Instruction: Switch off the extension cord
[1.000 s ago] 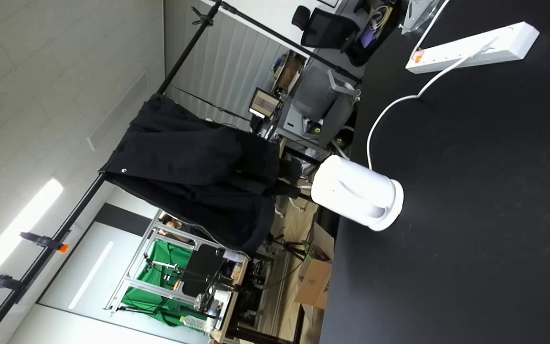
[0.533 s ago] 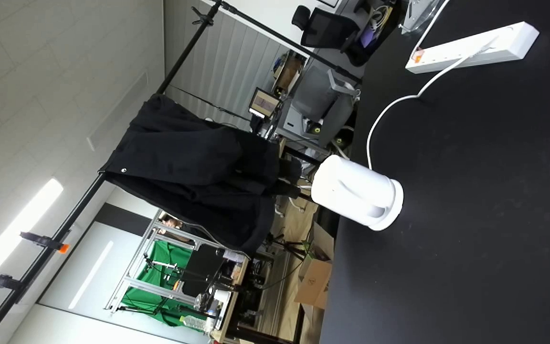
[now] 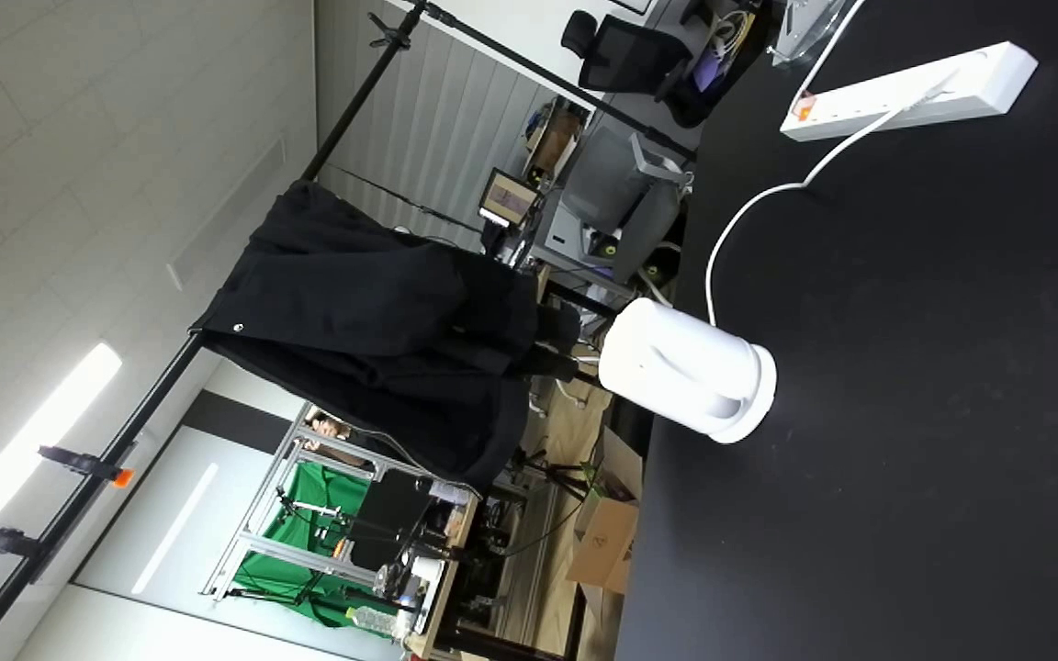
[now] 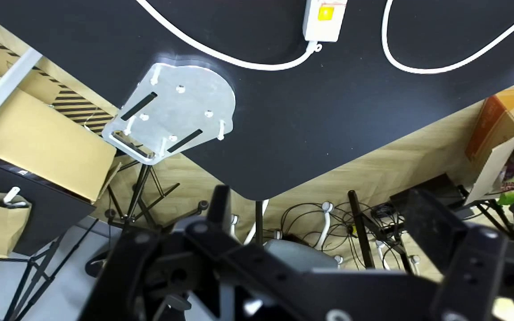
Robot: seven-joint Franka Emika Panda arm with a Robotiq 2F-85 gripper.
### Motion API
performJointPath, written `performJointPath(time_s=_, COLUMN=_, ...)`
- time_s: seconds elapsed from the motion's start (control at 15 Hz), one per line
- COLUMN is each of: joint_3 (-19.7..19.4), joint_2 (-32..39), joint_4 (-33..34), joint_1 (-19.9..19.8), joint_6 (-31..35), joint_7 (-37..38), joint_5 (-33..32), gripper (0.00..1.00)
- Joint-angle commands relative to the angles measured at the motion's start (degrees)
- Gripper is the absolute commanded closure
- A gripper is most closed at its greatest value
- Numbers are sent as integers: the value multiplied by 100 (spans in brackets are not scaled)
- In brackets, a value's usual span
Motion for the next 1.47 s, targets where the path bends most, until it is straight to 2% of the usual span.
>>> performJointPath(time_s=0.0, joint_3=0, joint_2=88, joint_4=62, joint_1=1, joint_6=103, joint_7=-4, joint_5=22, gripper=0)
performJointPath(time_s=0.2, joint_3=8, joint_2=546, joint_4=526, joint_1=11, joint_6=91, joint_7=241, joint_5=-223, gripper=0)
performJointPath(time_s=0.53, joint_3=93, joint_2=1491, joint_4=1464, joint_1=153, joint_6=-201, joint_7=106, joint_5=-39, gripper=0)
performJointPath(time_s=0.6, joint_3=-591, joint_2=1684, joint_4=1647, joint_1=891, joint_6=-202, joint_7=-184, joint_5=334, gripper=0)
performJointPath(time_s=0.8, joint_3=-879, joint_2=2298, joint_4=2199, joint_1=1299, joint_6=-181, joint_7=-489, joint_5=949, gripper=0)
performJointPath(time_s=0.93, joint_3=-884, joint_2=2674, joint_4=2507, joint_1=1402, joint_6=-142, joint_7=-841, joint_5=1474, gripper=0)
performJointPath(time_s=1.13, joint_3=-956, joint_2=3207, joint_4=2934, joint_1=1517, joint_6=-264, joint_7=-1092, joint_5=1921, gripper=0)
performJointPath(time_s=1.2, joint_3=-1019, joint_2=3378, joint_4=3068, joint_1=1564, joint_6=-292, joint_7=-1087, joint_5=1995, gripper=8)
performJointPath(time_s=1.27, joint_3=-1069, joint_2=3543, joint_4=3194, joint_1=1591, joint_6=-335, joint_7=-1098, joint_5=2051, gripper=27)
performJointPath(time_s=1.4, joint_3=-1165, joint_2=3824, joint_4=3432, joint_1=1648, joint_6=-430, joint_7=-1055, joint_5=2116, gripper=40)
